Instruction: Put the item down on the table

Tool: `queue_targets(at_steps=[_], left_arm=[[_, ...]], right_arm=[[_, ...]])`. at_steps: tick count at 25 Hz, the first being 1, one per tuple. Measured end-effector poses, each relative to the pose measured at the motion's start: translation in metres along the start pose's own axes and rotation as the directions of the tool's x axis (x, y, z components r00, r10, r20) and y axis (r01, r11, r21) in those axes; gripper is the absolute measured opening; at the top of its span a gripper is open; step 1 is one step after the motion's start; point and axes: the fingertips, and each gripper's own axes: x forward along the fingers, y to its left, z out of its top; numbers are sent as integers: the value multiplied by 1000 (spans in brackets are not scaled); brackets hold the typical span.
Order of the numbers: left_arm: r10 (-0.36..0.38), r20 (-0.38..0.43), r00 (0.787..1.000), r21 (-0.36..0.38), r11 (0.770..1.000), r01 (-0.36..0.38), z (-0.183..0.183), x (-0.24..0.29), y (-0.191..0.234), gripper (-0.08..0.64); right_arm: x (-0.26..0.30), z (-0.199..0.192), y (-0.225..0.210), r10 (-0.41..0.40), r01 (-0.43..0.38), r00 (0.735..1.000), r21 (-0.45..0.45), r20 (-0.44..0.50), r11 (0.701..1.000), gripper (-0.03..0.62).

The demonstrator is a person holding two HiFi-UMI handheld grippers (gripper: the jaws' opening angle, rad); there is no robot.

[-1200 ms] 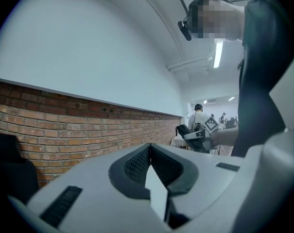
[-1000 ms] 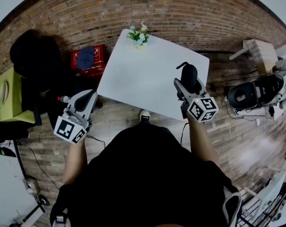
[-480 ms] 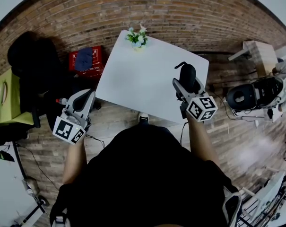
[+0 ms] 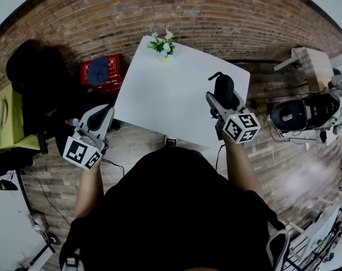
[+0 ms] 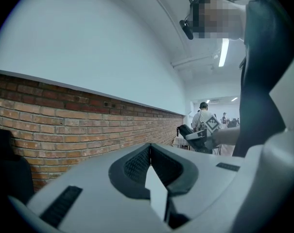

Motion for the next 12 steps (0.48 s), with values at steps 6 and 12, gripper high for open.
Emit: queue_targets(at_steps=[6,12], left_arm=[[-13,-22,1000,-10,1000,13,-7,13,-3,12],[-13,-37,999,-12,1000,13,-9,21,-2,12]], right_arm=[[5,-3,-9,6,-6,1000,6,-13,1000,371],[16,-1,-15,19,-19,1000,-1,-23,1000,371]])
